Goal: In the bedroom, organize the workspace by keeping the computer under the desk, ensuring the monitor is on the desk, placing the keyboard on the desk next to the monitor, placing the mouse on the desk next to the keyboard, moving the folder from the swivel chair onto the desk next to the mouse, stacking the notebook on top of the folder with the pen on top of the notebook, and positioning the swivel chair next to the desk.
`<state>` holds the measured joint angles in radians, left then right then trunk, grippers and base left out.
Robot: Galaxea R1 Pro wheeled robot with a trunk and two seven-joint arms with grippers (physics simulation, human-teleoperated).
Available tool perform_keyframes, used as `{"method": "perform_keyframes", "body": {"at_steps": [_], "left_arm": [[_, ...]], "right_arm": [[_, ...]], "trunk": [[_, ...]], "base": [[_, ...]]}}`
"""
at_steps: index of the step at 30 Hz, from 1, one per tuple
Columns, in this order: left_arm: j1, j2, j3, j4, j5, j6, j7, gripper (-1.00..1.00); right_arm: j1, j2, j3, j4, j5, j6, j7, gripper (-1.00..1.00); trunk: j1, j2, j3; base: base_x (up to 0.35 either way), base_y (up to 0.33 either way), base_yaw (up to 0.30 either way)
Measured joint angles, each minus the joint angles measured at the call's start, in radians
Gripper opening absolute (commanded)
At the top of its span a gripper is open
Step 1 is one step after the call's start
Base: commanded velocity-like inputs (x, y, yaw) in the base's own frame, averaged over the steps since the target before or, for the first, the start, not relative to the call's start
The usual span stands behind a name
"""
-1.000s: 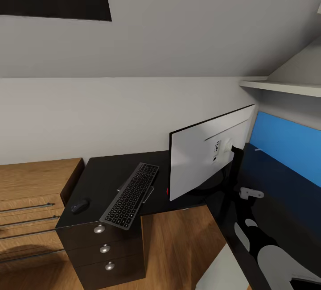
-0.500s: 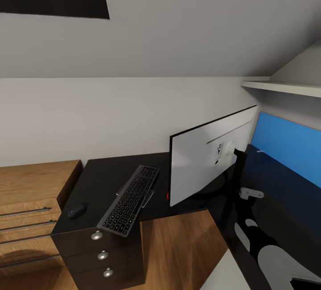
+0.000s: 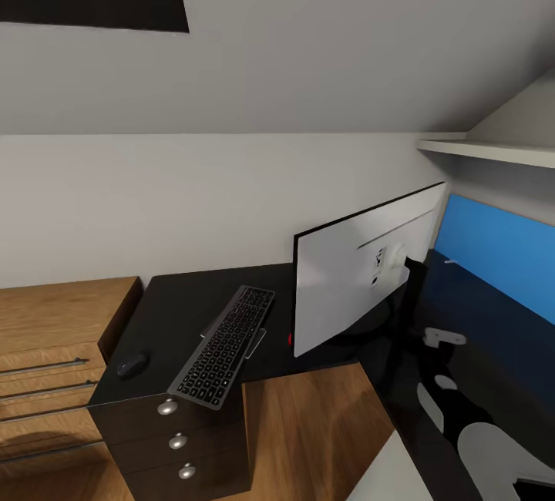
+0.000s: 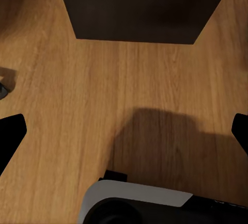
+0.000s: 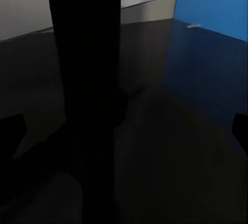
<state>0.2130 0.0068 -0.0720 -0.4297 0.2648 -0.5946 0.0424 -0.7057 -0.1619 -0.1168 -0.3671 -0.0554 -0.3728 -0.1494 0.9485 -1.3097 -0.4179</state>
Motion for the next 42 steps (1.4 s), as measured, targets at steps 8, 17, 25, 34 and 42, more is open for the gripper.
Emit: {"method": "perform_keyframes", "body": {"at_steps": [8, 17, 25, 34, 42], "left_arm": [[0.000, 0.000, -0.001, 0.000, 0.000, 0.002, -0.001, 1.00], [0.000, -0.001, -0.002, 0.000, 0.000, 0.003, -0.001, 1.00], [0.000, -0.002, -0.003, 0.000, 0.000, 0.003, -0.001, 1.00], [0.000, -0.002, -0.003, 0.000, 0.000, 0.005, -0.001, 1.00], [0.000, -0.002, -0.003, 0.001, -0.001, 0.009, 0.000, 1.00]], "right_arm": [[-0.007, -0.020, 0.000, 0.001, 0.002, 0.012, 0.000, 1.00], [-0.032, -0.022, 0.000, -0.005, 0.003, 0.019, 0.000, 1.00], [-0.063, -0.020, 0.001, -0.070, 0.004, 0.143, 0.001, 1.00], [-0.067, -0.018, 0.001, -0.147, -0.001, 0.208, 0.002, 1.00], [-0.067, -0.004, 0.005, -0.208, -0.005, 0.211, 0.002, 1.00]], "trunk": [[0.000, 0.000, 0.000], [0.000, 0.000, 0.000], [0.000, 0.000, 0.000], [0.000, 0.000, 0.000], [0.000, 0.000, 0.000]], "base": [[0.000, 0.000, 0.000], [0.000, 0.000, 0.000], [0.000, 0.000, 0.000], [0.000, 0.000, 0.000], [0.000, 0.000, 0.000]]}}
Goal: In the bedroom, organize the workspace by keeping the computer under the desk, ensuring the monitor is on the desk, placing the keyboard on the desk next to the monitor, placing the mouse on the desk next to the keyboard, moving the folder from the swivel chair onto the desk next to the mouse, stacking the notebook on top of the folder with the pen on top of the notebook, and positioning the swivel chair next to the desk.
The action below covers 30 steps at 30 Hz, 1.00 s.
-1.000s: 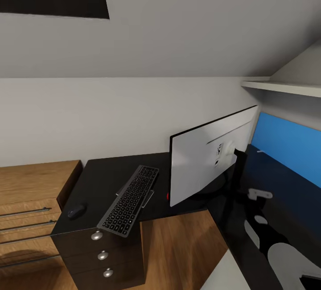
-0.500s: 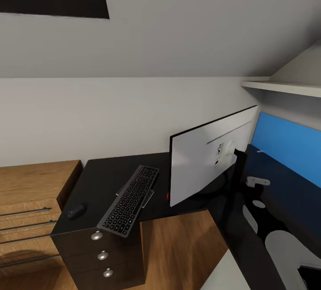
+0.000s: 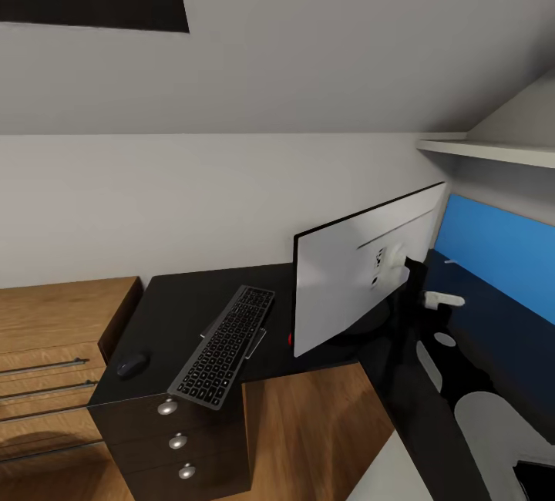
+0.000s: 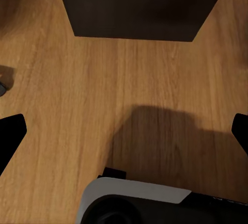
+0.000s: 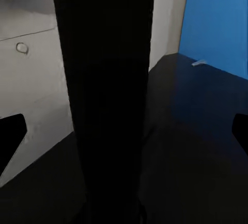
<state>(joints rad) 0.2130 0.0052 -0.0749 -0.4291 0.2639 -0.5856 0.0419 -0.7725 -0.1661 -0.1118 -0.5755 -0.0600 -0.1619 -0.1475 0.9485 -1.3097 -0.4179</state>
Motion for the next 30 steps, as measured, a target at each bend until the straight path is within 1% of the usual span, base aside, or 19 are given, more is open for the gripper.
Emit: {"method": "perform_keyframes", "body": {"at_steps": [1, 2, 3, 6, 9, 12, 14, 24, 30], "left_arm": [[0.000, 0.000, 0.000, 0.000, 0.000, 0.000, 0.000, 1.00], [0.000, 0.000, 0.000, 0.004, 0.000, 0.000, 0.000, 1.00], [0.000, 0.000, 0.000, 0.009, 0.000, 0.000, 0.000, 1.00], [0.000, 0.000, 0.000, 0.020, 0.001, 0.000, 0.000, 1.00], [0.000, 0.000, 0.000, 0.023, 0.001, 0.000, 0.000, 1.00], [0.000, 0.000, 0.000, 0.025, 0.001, 0.000, 0.000, 1.00], [0.000, 0.000, 0.000, 0.025, 0.001, 0.000, 0.000, 1.00], [0.000, 0.000, 0.000, 0.027, 0.001, 0.000, -0.001, 1.00], [0.000, 0.000, 0.001, 0.027, 0.001, 0.000, -0.001, 1.00]], "right_arm": [[0.000, 0.005, 0.001, 0.000, 0.001, 0.000, 0.000, 1.00], [0.000, 0.019, 0.002, -0.002, 0.005, -0.002, 0.000, 1.00], [0.000, 0.026, 0.003, -0.002, 0.006, -0.003, 0.000, 1.00], [0.000, 0.036, 0.005, -0.003, 0.011, -0.005, 0.001, 1.00], [0.000, 0.038, 0.006, -0.003, 0.020, -0.006, 0.002, 1.00], [0.000, 0.036, 0.005, -0.004, 0.041, -0.006, 0.003, 1.00], [0.000, 0.034, 0.005, -0.004, 0.047, -0.007, 0.003, 1.00], [0.000, 0.026, 0.001, -0.005, 0.050, -0.009, 0.003, 1.00], [0.001, 0.025, 0.001, -0.008, 0.050, -0.041, 0.005, 1.00]], "trunk": [[0.000, 0.000, 0.000], [0.000, 0.000, 0.000], [0.000, 0.000, 0.000], [0.000, 0.000, 0.000], [0.000, 0.000, 0.000], [0.000, 0.000, 0.000], [0.000, 0.000, 0.000], [0.000, 0.000, 0.000], [0.000, 0.000, 0.000]], "base": [[0.000, 0.000, 0.000], [0.000, 0.000, 0.000], [0.000, 0.000, 0.000], [0.000, 0.000, 0.000], [0.000, 0.000, 0.000], [0.000, 0.000, 0.000], [0.000, 0.000, 0.000], [0.000, 0.000, 0.000], [0.000, 0.000, 0.000]]}}
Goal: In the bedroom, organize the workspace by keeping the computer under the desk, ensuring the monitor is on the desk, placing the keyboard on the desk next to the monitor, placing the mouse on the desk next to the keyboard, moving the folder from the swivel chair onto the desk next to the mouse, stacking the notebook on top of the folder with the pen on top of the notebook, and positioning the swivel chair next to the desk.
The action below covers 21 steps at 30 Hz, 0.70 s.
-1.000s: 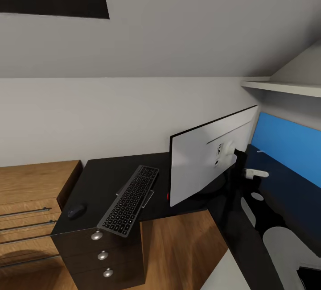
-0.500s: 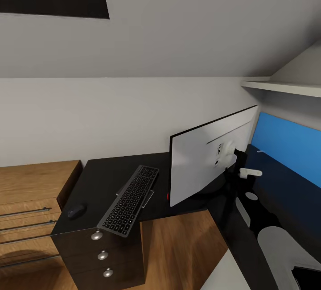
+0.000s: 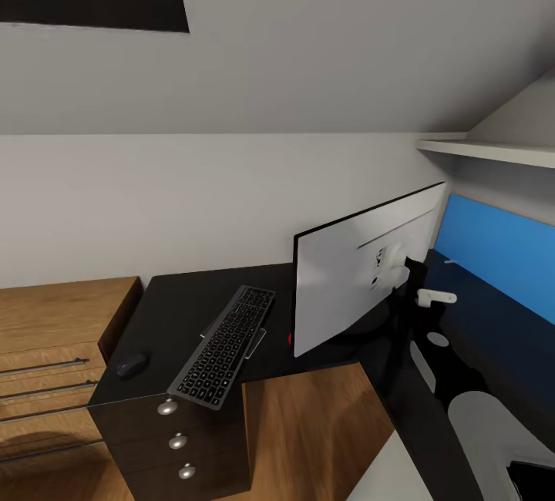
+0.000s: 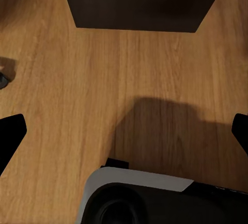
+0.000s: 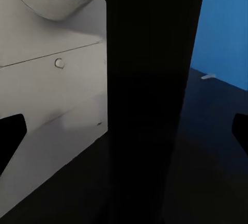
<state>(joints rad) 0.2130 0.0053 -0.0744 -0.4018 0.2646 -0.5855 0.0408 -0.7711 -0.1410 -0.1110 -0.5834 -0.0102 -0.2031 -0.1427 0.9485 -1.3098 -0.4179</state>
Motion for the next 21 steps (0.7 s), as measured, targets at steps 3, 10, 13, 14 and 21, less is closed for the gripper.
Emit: {"method": "perform_keyframes", "body": {"at_steps": [3, 10, 13, 14, 21], "left_arm": [[0.000, 0.000, 0.000, 0.001, 0.000, 0.000, 0.000, 1.00], [0.000, 0.000, 0.000, 0.001, 0.000, 0.000, 0.000, 1.00], [0.000, 0.000, 0.000, 0.001, 0.000, 0.000, 0.000, 1.00], [0.000, 0.000, 0.000, 0.001, 0.000, 0.000, 0.000, 1.00], [0.000, 0.000, 0.000, 0.001, 0.000, 0.000, -0.001, 1.00]], "right_arm": [[0.000, 0.000, 0.000, 0.000, 0.000, -0.006, 0.001, 1.00], [0.000, 0.000, -0.001, 0.000, 0.000, -0.010, -0.001, 1.00], [0.001, -0.001, -0.001, -0.001, 0.000, -0.010, -0.001, 1.00], [0.001, -0.001, -0.001, -0.001, 0.000, -0.010, -0.001, 1.00], [0.002, -0.003, -0.001, -0.004, 0.000, -0.010, 0.000, 1.00]], "trunk": [[0.000, 0.000, 0.000], [0.000, 0.000, 0.000], [0.000, 0.000, 0.000], [0.000, 0.000, 0.000], [0.000, 0.000, 0.000]], "base": [[0.000, 0.000, 0.000], [0.000, 0.000, 0.000], [0.000, 0.000, 0.000], [0.000, 0.000, 0.000], [0.000, 0.000, 0.000]]}}
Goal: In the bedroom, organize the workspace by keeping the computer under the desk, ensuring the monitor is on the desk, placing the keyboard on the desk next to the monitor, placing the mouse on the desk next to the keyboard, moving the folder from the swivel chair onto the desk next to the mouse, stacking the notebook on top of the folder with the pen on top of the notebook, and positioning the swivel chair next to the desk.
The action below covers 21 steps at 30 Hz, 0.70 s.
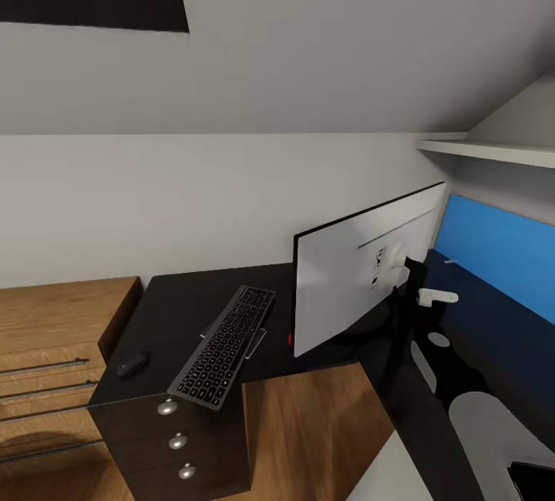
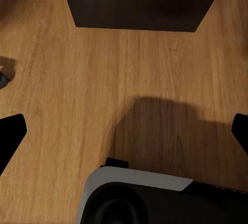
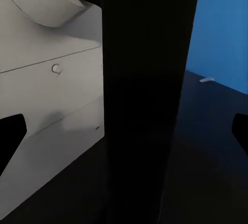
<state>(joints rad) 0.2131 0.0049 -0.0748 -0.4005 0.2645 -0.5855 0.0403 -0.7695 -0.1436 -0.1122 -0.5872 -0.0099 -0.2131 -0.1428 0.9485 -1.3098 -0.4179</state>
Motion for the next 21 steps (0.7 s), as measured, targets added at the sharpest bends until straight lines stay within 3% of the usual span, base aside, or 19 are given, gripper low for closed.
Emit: {"method": "perform_keyframes", "body": {"at_steps": [21], "left_arm": [[0.000, 0.000, 0.001, 0.000, 0.000, 0.000, 0.002, 1.00]], "right_arm": [[0.001, -0.001, 0.000, 0.002, 0.000, 0.000, 0.000, 1.00]], "trunk": [[0.000, 0.000, 0.000]], "base": [[0.009, -0.012, 0.000]]}}
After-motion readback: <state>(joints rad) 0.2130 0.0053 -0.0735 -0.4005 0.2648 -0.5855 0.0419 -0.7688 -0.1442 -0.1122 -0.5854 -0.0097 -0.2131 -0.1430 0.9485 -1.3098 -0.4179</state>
